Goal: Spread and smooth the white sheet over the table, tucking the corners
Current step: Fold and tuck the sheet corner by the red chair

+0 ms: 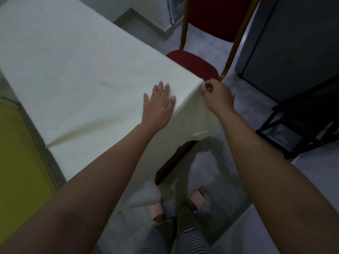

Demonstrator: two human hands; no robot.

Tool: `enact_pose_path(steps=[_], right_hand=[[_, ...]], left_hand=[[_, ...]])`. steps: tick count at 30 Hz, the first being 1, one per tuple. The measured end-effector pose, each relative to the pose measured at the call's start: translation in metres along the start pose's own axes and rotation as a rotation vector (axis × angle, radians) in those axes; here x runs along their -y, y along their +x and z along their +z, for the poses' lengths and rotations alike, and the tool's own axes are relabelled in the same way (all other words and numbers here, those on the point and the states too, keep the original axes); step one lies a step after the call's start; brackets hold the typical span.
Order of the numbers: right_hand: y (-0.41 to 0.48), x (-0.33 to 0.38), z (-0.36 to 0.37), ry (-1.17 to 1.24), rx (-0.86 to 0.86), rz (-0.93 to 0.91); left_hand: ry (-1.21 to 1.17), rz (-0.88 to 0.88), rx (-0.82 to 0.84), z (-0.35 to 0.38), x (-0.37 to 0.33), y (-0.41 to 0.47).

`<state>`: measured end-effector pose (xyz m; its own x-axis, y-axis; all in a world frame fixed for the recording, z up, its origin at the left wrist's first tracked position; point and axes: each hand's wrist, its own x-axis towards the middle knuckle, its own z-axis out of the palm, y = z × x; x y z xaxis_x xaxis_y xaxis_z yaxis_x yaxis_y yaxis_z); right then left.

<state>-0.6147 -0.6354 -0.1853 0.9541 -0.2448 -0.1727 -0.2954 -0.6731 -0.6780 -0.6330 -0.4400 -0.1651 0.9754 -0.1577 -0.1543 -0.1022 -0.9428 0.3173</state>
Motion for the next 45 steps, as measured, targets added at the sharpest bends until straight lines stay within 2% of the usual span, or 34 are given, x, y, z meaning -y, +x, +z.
enact_pose_path(steps=[3, 5, 7, 9, 12, 15, 17, 20, 24, 28, 31, 35, 41, 45], right_hand=[[-0.001, -0.010, 0.001, 0.068, -0.037, -0.014], [-0.005, -0.017, 0.002, 0.246, -0.045, 0.026], [-0.008, -0.021, 0.005, 0.527, 0.001, 0.153], [-0.009, -0.026, 0.010, 0.636, 0.075, 0.270], [-0.008, -0.030, 0.023, 0.463, 0.208, 0.242], [-0.007, -0.030, 0.034, 0.466, 0.199, 0.213], [-0.006, -0.029, 0.039, 0.445, 0.119, 0.201], [-0.004, -0.028, 0.043, 0.186, -0.095, 0.173], [-0.009, -0.042, 0.036, -0.028, -0.263, 0.137], [-0.004, -0.070, 0.016, -0.283, -0.384, 0.009], [-0.004, -0.074, 0.016, -0.289, -0.415, 0.007], [-0.015, -0.072, 0.033, -0.287, -0.267, 0.022], [-0.018, -0.050, 0.057, 0.045, -0.039, 0.050], [-0.011, -0.055, 0.054, 0.031, -0.097, 0.067]], left_hand=[[-0.025, 0.009, 0.037, -0.002, -0.013, 0.034], [-0.028, -0.021, 0.045, -0.003, -0.018, 0.052], [-0.007, -0.037, 0.047, -0.002, -0.024, 0.064], [0.009, -0.050, 0.055, 0.001, -0.030, 0.070], [0.019, -0.078, 0.049, 0.008, -0.037, 0.075], [0.012, -0.084, 0.017, 0.014, -0.037, 0.075], [0.015, -0.084, 0.009, 0.015, -0.036, 0.074], [0.025, -0.085, 0.007, 0.015, -0.037, 0.073], [0.013, -0.085, 0.018, 0.013, -0.040, 0.072], [-0.007, -0.032, 0.014, 0.014, -0.048, 0.074], [-0.019, -0.017, -0.001, 0.018, -0.053, 0.075], [0.002, -0.013, -0.025, 0.017, -0.056, 0.080], [0.010, 0.009, -0.091, 0.015, -0.061, 0.086], [-0.025, 0.002, -0.080, 0.020, -0.063, 0.084]])
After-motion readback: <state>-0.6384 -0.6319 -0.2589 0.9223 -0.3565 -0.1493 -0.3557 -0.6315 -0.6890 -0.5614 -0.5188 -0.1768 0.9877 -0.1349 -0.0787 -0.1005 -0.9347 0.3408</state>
